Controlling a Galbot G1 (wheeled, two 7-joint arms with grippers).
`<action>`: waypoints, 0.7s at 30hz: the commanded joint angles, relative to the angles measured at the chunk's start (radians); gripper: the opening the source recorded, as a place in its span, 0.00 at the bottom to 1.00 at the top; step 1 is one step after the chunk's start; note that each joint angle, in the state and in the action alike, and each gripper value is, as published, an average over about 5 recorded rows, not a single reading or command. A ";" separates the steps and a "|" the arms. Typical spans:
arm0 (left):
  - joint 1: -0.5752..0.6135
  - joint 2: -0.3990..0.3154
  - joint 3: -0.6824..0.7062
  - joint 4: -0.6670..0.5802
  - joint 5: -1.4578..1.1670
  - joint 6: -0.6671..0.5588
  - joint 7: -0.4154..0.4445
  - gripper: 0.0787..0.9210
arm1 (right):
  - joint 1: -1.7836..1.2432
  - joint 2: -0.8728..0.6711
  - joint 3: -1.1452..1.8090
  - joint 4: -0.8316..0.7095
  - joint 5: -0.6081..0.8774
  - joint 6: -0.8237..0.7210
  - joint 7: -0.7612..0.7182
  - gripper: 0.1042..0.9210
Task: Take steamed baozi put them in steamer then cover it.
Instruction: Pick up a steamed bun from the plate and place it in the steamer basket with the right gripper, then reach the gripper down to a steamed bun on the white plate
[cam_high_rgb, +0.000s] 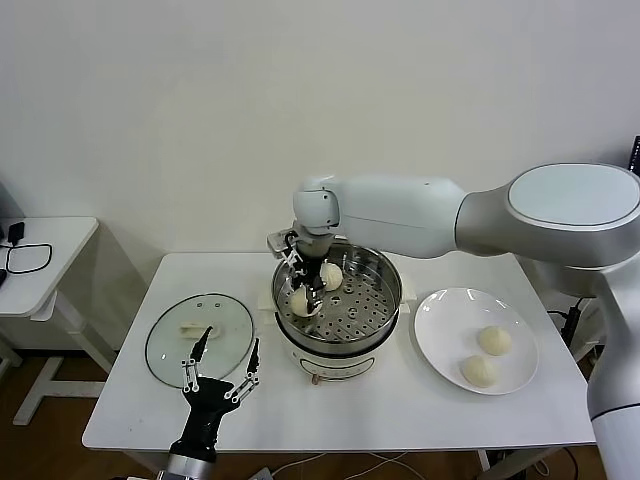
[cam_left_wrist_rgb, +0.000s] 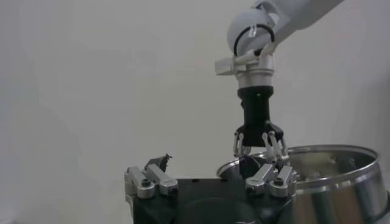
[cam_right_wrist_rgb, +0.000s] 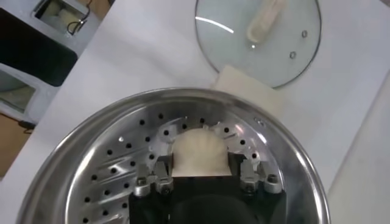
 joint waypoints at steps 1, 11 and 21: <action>0.001 0.000 -0.003 -0.002 -0.001 -0.002 -0.001 0.88 | -0.017 0.029 -0.007 -0.014 -0.002 -0.006 0.018 0.71; 0.002 -0.004 -0.007 -0.009 0.000 0.002 -0.002 0.88 | 0.029 -0.083 0.022 0.067 -0.032 -0.001 -0.012 0.88; 0.000 -0.002 0.000 -0.012 0.009 0.007 -0.001 0.88 | 0.158 -0.549 0.181 0.270 -0.201 0.150 -0.201 0.88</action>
